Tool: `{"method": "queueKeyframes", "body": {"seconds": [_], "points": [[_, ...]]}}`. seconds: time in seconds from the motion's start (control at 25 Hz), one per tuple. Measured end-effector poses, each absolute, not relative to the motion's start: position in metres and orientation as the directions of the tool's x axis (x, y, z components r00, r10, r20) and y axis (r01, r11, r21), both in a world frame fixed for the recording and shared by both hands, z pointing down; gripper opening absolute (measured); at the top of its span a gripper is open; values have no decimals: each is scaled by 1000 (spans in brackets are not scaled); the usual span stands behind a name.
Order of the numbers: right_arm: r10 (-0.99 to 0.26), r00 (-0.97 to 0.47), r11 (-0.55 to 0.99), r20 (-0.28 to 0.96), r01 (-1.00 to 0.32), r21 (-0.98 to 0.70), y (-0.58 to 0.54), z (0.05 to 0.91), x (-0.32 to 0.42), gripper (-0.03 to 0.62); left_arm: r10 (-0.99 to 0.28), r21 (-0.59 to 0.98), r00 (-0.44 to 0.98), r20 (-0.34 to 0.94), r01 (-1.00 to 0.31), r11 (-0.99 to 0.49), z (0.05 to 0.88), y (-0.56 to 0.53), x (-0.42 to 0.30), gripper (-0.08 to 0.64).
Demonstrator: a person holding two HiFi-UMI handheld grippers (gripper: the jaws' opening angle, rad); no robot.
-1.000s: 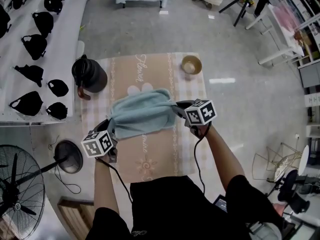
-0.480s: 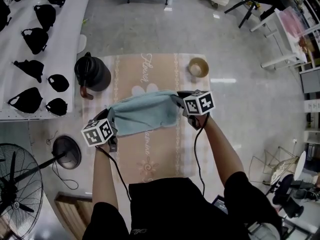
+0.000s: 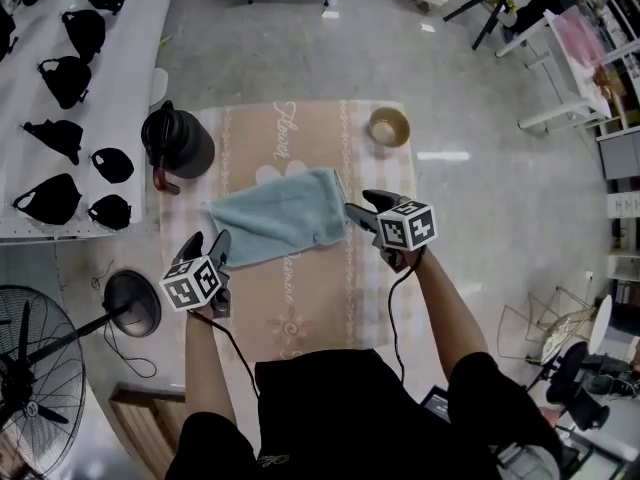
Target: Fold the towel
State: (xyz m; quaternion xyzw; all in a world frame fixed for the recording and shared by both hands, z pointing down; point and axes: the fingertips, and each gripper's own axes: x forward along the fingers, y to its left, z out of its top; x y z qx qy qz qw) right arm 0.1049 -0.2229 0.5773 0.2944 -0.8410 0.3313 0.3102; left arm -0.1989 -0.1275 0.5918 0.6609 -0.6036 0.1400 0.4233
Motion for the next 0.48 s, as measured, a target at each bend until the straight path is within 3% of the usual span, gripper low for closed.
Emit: {"method": "queueKeyframes", "body": {"seconds": [0.48], "points": [[-270,-647,668,713,-659,-345,-164,570,106,224,-643,395,221,733,-909,137,601,-62,-161,268]]}}
